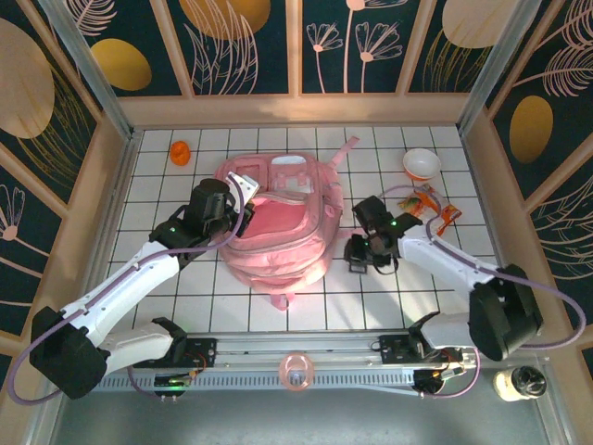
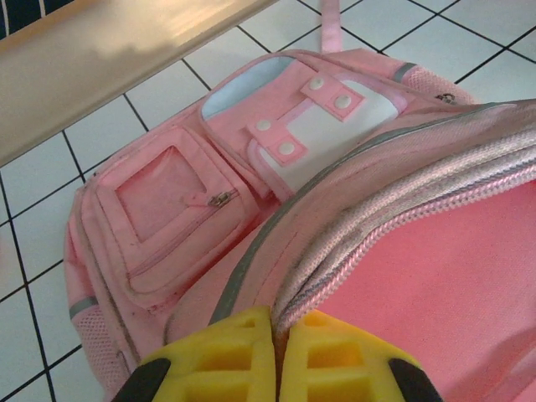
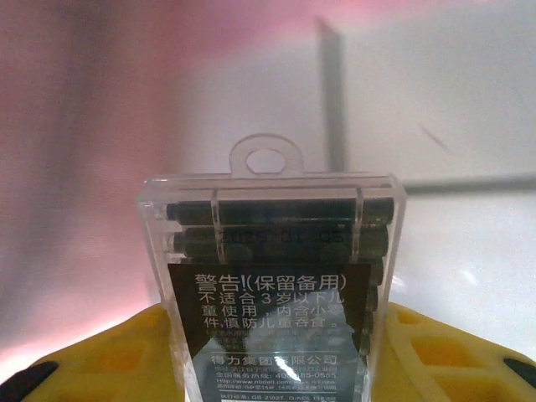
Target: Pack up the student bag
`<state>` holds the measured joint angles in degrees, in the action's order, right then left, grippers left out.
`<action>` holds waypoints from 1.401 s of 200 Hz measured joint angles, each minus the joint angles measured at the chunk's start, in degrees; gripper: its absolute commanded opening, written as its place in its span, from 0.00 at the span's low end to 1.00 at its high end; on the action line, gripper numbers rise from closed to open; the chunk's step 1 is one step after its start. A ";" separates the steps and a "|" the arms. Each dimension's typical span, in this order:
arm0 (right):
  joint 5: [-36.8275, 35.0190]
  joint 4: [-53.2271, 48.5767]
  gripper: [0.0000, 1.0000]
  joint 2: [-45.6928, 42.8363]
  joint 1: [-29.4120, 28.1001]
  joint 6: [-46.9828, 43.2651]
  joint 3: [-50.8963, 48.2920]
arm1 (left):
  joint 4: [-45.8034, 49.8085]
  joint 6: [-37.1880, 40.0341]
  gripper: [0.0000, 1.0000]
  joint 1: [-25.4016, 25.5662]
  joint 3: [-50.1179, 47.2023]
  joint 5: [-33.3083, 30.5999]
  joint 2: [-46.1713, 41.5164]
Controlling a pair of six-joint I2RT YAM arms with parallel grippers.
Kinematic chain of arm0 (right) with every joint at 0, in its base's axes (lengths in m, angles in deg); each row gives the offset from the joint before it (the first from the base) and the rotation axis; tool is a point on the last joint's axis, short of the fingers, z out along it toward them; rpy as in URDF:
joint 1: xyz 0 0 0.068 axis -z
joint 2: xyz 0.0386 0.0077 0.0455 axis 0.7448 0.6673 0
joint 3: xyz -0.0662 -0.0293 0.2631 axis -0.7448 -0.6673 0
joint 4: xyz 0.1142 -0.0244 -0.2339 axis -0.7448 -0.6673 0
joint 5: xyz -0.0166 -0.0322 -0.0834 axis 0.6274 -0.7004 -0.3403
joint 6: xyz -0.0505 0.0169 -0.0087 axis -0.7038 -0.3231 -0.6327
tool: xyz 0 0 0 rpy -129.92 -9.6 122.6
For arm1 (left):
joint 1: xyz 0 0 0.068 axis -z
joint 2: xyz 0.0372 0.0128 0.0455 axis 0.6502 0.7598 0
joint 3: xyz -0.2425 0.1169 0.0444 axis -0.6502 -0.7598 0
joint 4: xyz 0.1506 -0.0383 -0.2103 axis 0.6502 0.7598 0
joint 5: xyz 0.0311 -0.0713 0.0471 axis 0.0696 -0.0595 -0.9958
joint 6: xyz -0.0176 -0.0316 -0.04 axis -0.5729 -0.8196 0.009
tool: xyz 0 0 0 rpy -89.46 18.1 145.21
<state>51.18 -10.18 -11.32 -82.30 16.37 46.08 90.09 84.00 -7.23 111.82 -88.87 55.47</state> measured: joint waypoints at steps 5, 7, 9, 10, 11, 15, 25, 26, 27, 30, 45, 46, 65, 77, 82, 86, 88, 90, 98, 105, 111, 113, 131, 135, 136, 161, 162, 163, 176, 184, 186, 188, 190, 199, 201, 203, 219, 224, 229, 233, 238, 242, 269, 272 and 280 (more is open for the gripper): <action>-0.33 1.22 0.38 -1.01 -1.22 -1.66 1.57 | -0.02 -0.13 0.00 -0.02 0.02 0.24 0.00; -0.55 1.79 0.38 -1.42 -1.68 -2.10 2.21 | -0.02 -0.20 0.00 -0.02 0.02 0.39 0.00; -0.66 2.27 0.38 -1.70 -1.99 -2.64 2.62 | -0.02 -0.31 0.00 -0.07 0.02 0.55 0.00; -0.61 2.64 0.38 -1.97 -2.34 -3.30 3.02 | -0.02 -0.33 0.00 -0.07 0.04 0.63 0.00; -0.70 2.89 0.38 -2.10 -2.49 -3.54 3.19 | -0.02 -0.35 0.00 -0.07 0.04 0.66 0.00; -0.90 4.22 0.38 -2.84 -3.23 -4.74 4.31 | -0.02 -0.46 0.00 -0.07 0.07 0.92 0.00; -1.07 7.48 0.38 -4.52 -4.98 -8.72 6.25 | 0.00 -0.79 0.00 -0.07 0.13 1.49 0.00; -1.05 8.02 0.38 -4.76 -5.22 -9.20 6.49 | 0.00 -0.79 0.00 -0.07 0.13 1.49 0.02; -1.07 8.26 0.38 -4.90 -5.33 -9.38 6.60 | 0.00 -0.81 0.00 -0.09 0.15 1.53 0.02; -1.01 9.42 0.38 -5.44 -5.75 -10.69 6.97 | 0.00 -0.98 0.00 -0.11 0.17 1.68 0.02; 0.24 16.06 0.38 -8.17 -7.52 -18.03 7.63 | 0.00 -1.36 0.00 -0.11 0.28 2.64 0.13; 0.39 16.31 0.38 -8.28 -7.58 -18.25 7.63 | 0.00 -1.38 0.00 -0.11 0.31 2.69 0.13; 3.65 24.20 0.37 -10.71 -8.96 -28.68 6.80 | 0.04 -2.01 0.00 -0.22 0.55 3.98 0.37; 6.03 29.16 0.37 -11.74 -10.05 -36.72 5.14 | 0.04 -2.51 0.00 -0.33 0.92 4.74 0.70; 6.78 30.82 0.38 -12.02 -10.62 -39.69 4.24 | 0.02 -2.73 0.00 -0.39 1.05 5.20 0.83; 7.28 32.33 0.38 -12.20 -11.17 -42.69 3.39 | 0.00 -2.80 0.00 -0.44 1.16 5.51 0.94; 7.50 33.00 0.39 -12.22 -11.43 -43.89 2.97 | 0.02 -2.91 0.00 -0.44 1.18 5.62 1.01; 7.65 33.31 0.38 -12.22 -11.61 -44.98 2.71 | 0.00 -2.95 0.00 -0.44 1.20 5.73 1.03; 8.72 35.50 0.38 -12.02 -12.50 -50.56 1.16 | -0.02 -3.21 0.00 -0.44 1.27 6.27 1.11; 9.33 36.54 0.39 -11.61 -13.00 -54.62 0.13 | -0.02 -3.52 0.00 -0.44 1.27 6.88 1.14; 9.84 37.00 0.38 -11.02 -13.33 -57.92 -0.55 | -0.04 -3.69 0.00 -0.44 1.27 7.28 1.14; 9.99 37.13 0.39 -10.78 -13.42 -59.10 -0.70 | -0.04 -3.76 0.00 -0.44 1.27 7.37 1.14; 10.05 38.36 0.38 -7.54 -13.70 -67.23 -1.09 | -0.28 -4.22 0.00 -0.42 1.27 8.57 1.14; 9.88 38.77 0.38 -6.82 -13.70 -68.61 -1.09 | -0.28 -4.24 0.00 -0.42 1.27 8.79 1.11; 9.86 38.86 0.38 -6.67 -13.73 -68.87 -1.09 | -0.28 -4.24 0.00 -0.42 1.27 8.83 1.11; 7.63 40.30 0.38 -2.08 -13.99 -76.00 -1.07 | -0.35 -4.72 0.00 -0.42 1.27 10.36 1.11; 7.50 40.35 0.38 -1.95 -14.01 -76.19 -1.07 | -0.37 -4.81 0.00 -0.42 1.27 10.45 1.11; 7.41 40.44 0.39 -1.81 -14.01 -76.35 -1.07 | -0.37 -4.83 0.00 -0.42 1.27 10.49 1.11; 6.01 41.46 0.39 0.42 -14.23 -78.99 -1.07 | -0.61 -5.09 0.00 -0.42 1.27 11.08 1.11; 5.33 42.03 0.41 1.42 -14.34 -80.30 -1.05 | -0.74 -5.29 0.00 -0.44 1.27 11.23 1.11; 5.16 42.14 0.42 1.64 -14.34 -80.61 -1.05 | -0.72 -5.38 0.00 -0.44 1.27 11.26 1.11; 5.09 42.23 0.42 1.77 -14.36 -80.74 -1.05 | -0.72 -5.46 0.00 -0.44 1.27 11.28 1.11; 4.92 42.38 0.43 1.95 -14.40 -80.89 -1.05 | -0.72 -5.51 0.00 -0.44 1.27 11.30 1.11; 4.13 42.69 0.46 2.47 -14.62 -81.88 -0.92 | -0.74 -5.75 0.00 -0.55 1.27 11.39 1.11; 3.93 42.82 0.47 2.56 -14.62 -82.03 -0.90 | -0.76 -5.86 0.00 -0.57 1.27 11.39 1.11; 3.76 42.91 0.48 2.67 -14.64 -82.14 -0.85 | -0.79 -5.90 0.00 -0.59 1.27 11.39 1.11; 2.29 43.74 0.53 3.30 -14.71 -82.20 -0.55 | -1.07 -6.23 0.00 -0.70 1.27 11.58 1.11; 1.86 44.00 0.54 3.52 -14.71 -82.03 -0.44 | -1.09 -6.34 0.00 -0.70 1.27 11.61 1.09; 1.46 44.17 0.55 3.67 -14.71 -82.03 -0.31 | -1.09 -6.45 0.00 -0.70 1.27 11.63 1.05; 1.16 44.33 0.56 3.85 -14.71 -81.92 -0.20 | -1.09 -6.56 0.00 -0.70 1.27 11.69 1.01; 0.83 44.46 0.57 4.02 -14.71 -81.68 -0.09 | -1.11 -6.58 0.00 -0.70 1.27 11.80 0.98; 0.57 44.52 0.58 4.15 -14.71 -81.66 0.02 | -1.14 -6.60 0.00 -0.70 1.27 11.82 0.96; -0.66 44.54 0.63 4.61 -14.71 -80.24 0.42 | -1.14 -6.99 0.00 -0.70 1.27 12.50 0.81; -0.70 44.54 0.63 4.61 -14.71 -80.06 0.44 | -1.16 -7.04 0.00 -0.70 1.27 12.57 0.81; -0.87 44.54 0.63 4.61 -14.71 -79.78 0.46 | -1.18 -7.17 0.00 -0.70 1.27 12.74 0.74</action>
<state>50.30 34.36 -6.71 -97.01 -63.41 46.54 88.91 76.84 -7.93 113.09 -76.12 56.21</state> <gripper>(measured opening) 0.626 0.050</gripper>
